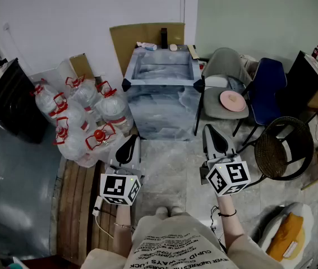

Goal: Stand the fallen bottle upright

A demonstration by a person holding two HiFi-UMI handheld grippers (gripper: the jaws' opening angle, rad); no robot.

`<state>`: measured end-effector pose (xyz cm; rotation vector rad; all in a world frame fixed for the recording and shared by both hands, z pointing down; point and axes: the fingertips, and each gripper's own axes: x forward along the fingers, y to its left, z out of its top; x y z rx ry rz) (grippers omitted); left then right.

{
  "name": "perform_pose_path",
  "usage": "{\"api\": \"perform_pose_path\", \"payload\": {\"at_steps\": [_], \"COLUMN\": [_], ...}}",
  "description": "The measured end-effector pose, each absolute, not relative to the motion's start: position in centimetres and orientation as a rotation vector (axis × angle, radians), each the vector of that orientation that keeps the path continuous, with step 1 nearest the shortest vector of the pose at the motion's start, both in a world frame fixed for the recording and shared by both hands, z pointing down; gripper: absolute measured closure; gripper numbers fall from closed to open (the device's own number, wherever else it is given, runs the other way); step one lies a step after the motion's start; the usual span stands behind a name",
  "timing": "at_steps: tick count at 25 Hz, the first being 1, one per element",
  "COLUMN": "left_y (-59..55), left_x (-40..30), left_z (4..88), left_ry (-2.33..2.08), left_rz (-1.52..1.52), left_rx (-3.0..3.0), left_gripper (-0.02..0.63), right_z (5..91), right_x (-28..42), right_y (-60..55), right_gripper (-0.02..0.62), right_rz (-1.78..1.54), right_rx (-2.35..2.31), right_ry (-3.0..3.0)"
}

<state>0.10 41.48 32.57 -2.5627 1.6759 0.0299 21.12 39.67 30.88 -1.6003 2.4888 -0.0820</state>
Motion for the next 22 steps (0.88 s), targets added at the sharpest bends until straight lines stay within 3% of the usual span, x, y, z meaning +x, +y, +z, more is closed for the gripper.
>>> {"api": "perform_pose_path", "payload": {"at_steps": [17, 20, 22], "left_y": [43.6, 43.8, 44.0], "left_x": [1.2, 1.5, 1.7], "left_z": [32.7, 32.7, 32.8], "left_ry": [1.733, 1.745, 1.753], "left_rz": [0.021, 0.029, 0.035], "left_rx": [-2.533, -2.525, -2.521], "left_gripper": [0.574, 0.574, 0.574], "right_z": [32.7, 32.9, 33.1], "right_x": [22.3, 22.6, 22.9], "right_y": [40.9, 40.8, 40.8], "right_gripper": [0.587, 0.476, 0.435], "right_rz": [-0.12, -0.126, -0.124], "right_rx": [-1.554, -1.542, -1.544], "right_ry": [2.538, 2.548, 2.551]}}
